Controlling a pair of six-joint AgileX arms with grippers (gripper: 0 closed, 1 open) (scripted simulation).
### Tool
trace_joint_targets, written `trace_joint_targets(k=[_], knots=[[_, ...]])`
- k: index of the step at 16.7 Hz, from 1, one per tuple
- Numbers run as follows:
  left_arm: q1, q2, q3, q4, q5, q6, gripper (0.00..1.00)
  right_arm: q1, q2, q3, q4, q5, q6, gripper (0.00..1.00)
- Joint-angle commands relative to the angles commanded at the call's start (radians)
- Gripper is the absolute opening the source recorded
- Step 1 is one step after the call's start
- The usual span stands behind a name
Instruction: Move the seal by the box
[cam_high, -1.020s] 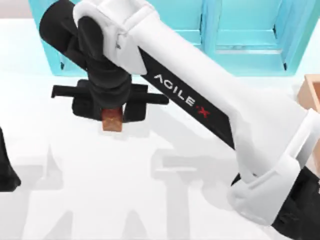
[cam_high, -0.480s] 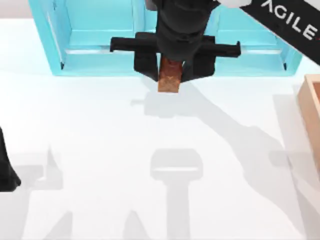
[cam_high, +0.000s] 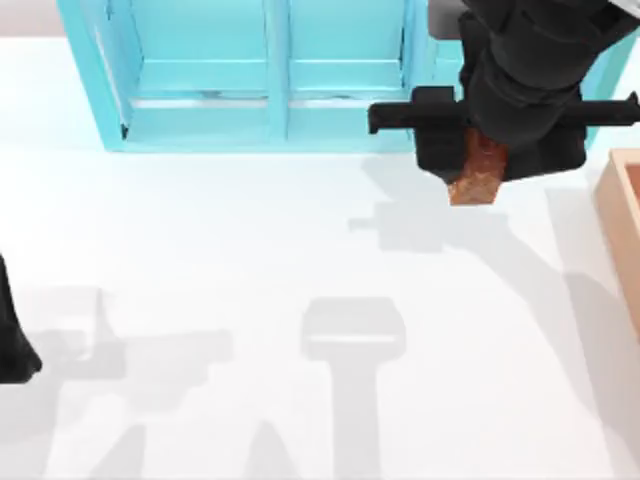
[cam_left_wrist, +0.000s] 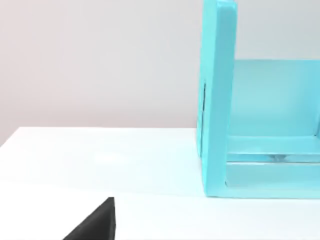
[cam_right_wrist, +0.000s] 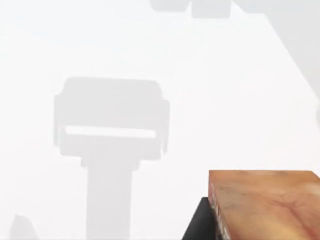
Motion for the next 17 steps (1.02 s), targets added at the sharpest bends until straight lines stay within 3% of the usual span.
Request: trace_joint_targets(k=[4, 8, 17], knots=[[0.000, 0.000, 0.000, 0.000, 0.000, 0.000, 1.00, -0.079, -0.266, -0.392, 0.064, -0.004, -0.090, 0.00], [0.000, 0.000, 0.000, 0.000, 0.000, 0.000, 1.00, -0.176, -0.465, -0.654, 0.137, -0.026, -0.175, 0.00], [0.000, 0.000, 0.000, 0.000, 0.000, 0.000, 1.00, -0.239, -0.540, -0.757, 0.169, -0.054, -0.203, 0.00]])
